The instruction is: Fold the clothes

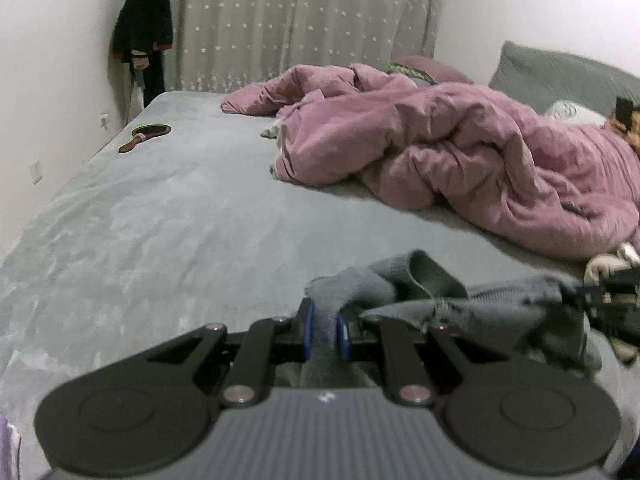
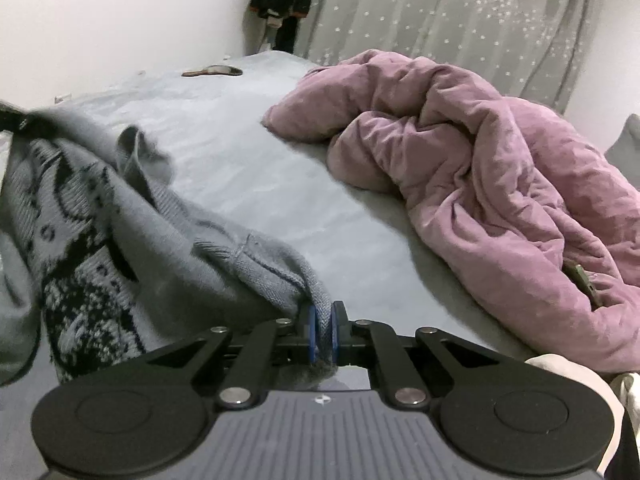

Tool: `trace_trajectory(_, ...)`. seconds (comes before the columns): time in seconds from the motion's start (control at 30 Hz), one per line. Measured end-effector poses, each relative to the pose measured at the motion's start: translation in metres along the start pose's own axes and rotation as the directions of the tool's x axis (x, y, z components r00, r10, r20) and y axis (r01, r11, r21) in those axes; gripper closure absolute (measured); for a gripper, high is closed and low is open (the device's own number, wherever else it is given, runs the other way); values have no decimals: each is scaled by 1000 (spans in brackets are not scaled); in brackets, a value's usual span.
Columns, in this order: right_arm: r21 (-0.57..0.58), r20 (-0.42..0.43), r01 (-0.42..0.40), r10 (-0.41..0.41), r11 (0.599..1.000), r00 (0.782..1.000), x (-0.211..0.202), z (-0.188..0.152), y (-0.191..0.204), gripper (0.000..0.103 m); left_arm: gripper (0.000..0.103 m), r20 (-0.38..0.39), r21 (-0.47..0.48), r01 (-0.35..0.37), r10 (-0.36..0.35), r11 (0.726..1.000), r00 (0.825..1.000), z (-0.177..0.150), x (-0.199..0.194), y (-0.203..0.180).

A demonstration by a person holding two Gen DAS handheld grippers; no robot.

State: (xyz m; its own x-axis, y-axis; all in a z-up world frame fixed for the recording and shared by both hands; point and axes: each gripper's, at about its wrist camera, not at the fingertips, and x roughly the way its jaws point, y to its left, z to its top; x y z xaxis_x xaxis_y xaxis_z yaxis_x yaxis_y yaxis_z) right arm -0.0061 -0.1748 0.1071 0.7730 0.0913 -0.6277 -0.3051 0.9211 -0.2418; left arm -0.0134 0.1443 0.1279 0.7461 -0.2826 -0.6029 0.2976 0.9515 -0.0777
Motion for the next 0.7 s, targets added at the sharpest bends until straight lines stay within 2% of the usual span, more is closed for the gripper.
trace_trajectory(0.17, 41, 0, 70, -70, 997, 998, 4, 3, -15, 98, 90, -55, 51, 42, -39, 998, 998, -16, 4, -13)
trace_trajectory(0.27, 75, -11, 113, -113, 991, 994, 9, 5, -25, 98, 84, -113, 102, 91, -79, 991, 990, -25, 6, -24)
trace_trajectory(0.33, 87, -12, 134, -134, 987, 991, 12, 7, -28, 98, 82, -130, 100, 100, -86, 990, 988, -26, 7, -24)
trace_trajectory(0.4, 97, -11, 154, -154, 983, 988, 13, 9, -31, 98, 75, -145, 97, 107, -93, 989, 985, -26, 9, -23)
trace_trajectory(0.47, 129, -6, 149, -149, 980, 989, 13, 10, -35, 98, 71, -122, 67, 104, -95, 992, 988, -20, 4, -13)
trace_trajectory(0.53, 163, -3, 147, -148, 976, 989, 13, 12, -41, 98, 62, -91, 29, 99, -96, 995, 991, -13, 0, -1)
trace_trajectory(0.6, 170, -11, 180, -181, 969, 983, 14, 12, -44, 98, 52, -77, -2, 92, -92, 996, 993, -7, 3, 8)
trace_trajectory(0.7, 160, -28, 213, -211, 964, 977, 17, 12, -46, 98, 52, -89, 2, 71, -71, 997, 994, -2, 17, 10)
